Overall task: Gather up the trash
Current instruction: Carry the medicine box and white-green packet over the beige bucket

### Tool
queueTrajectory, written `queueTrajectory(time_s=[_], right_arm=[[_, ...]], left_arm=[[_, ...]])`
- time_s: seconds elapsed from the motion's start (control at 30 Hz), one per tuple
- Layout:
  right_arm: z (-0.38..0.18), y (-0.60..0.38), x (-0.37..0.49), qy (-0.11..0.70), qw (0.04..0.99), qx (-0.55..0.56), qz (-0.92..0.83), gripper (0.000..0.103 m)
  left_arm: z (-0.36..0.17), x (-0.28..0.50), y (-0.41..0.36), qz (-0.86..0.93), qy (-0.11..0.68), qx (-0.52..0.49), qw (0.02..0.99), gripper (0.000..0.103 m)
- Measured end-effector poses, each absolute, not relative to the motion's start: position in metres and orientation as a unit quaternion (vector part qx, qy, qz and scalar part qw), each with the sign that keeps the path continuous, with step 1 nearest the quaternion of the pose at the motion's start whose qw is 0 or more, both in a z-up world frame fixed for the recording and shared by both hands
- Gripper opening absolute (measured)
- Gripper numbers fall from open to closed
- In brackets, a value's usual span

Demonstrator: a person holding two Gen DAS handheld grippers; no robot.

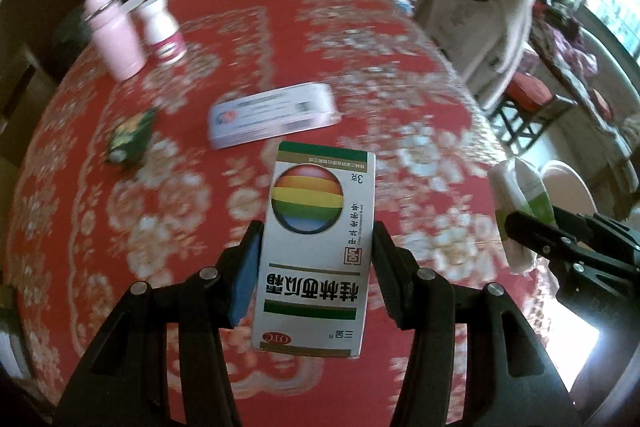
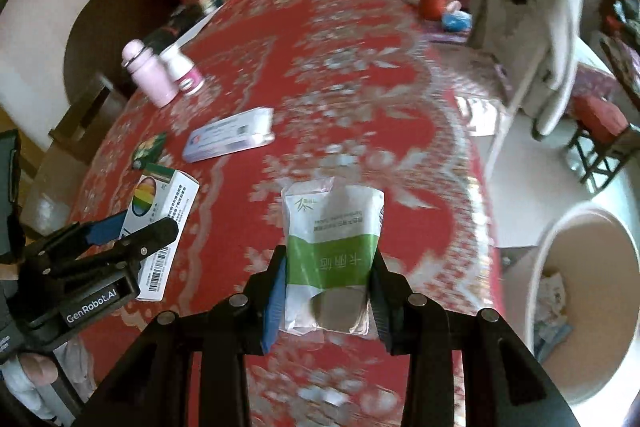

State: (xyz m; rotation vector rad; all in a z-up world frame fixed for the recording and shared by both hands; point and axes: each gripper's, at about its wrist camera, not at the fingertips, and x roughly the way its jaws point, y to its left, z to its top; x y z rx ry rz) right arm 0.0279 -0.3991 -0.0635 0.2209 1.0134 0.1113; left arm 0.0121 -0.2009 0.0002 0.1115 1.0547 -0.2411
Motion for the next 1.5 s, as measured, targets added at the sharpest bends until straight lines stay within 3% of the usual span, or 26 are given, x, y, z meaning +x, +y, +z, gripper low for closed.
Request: queueTrajectory(time_s=[0.6, 1.5], right_arm=[[-0.057, -0.513, -0.029, 0.468, 0.868, 0.160, -0.050, 0.036], [-0.078, -0.631, -0.098, 0.471, 0.839, 0.227, -0.151, 0.036]], left_arm=[[0.006, -0.005, -0.330, -0.220, 0.484, 0.113, 0.839, 0.051], [-0.010, -0.036, -0.464, -0.333, 0.492, 0.144, 0.791, 0.051]])
